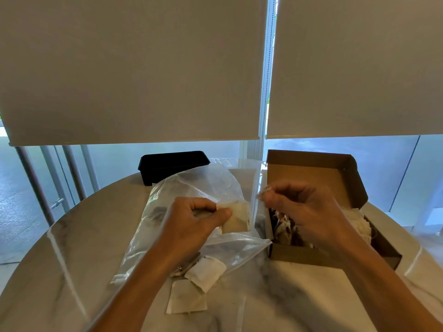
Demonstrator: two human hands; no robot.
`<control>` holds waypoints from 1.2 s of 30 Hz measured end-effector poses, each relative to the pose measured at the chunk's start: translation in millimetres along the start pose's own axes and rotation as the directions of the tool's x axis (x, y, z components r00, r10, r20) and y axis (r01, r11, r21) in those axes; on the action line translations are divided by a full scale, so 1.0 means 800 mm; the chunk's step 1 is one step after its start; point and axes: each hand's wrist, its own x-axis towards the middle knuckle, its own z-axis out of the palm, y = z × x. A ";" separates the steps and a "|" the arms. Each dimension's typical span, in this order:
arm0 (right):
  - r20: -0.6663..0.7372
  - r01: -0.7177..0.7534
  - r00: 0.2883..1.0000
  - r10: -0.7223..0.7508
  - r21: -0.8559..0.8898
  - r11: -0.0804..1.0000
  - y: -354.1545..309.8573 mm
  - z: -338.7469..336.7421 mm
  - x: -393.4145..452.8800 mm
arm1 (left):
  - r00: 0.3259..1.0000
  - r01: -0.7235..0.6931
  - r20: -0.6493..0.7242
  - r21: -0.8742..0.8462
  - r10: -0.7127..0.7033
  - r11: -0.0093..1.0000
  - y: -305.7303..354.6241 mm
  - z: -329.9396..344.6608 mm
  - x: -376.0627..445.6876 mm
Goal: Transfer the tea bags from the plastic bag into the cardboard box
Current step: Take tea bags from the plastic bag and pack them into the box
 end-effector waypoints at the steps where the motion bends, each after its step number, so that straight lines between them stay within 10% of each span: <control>1: 0.039 0.005 0.999 -0.003 -0.052 0.999 0.001 0.004 0.000 | 1.000 -0.018 0.025 0.008 0.018 1.000 0.001 0.002 -0.002; 14: 0.106 0.003 0.994 0.025 -0.263 0.965 -0.001 0.011 -0.007 | 0.983 -0.178 0.075 0.119 0.170 0.977 0.002 0.011 -0.009; 20: -0.097 -0.123 0.992 0.085 -0.521 0.845 0.000 -0.071 -0.016 | 0.994 -0.111 0.029 0.082 0.108 0.990 0.001 0.009 -0.007; 28: -0.013 -0.279 0.903 0.429 -0.777 0.564 0.038 -0.168 -0.011 | 0.997 -0.076 0.017 0.082 0.075 0.994 -0.005 0.009 -0.005; 36: -0.065 -0.242 0.921 0.383 -0.867 0.435 0.082 -0.160 0.001 | 0.998 -0.069 -0.012 0.065 0.070 0.996 -0.008 0.003 0.001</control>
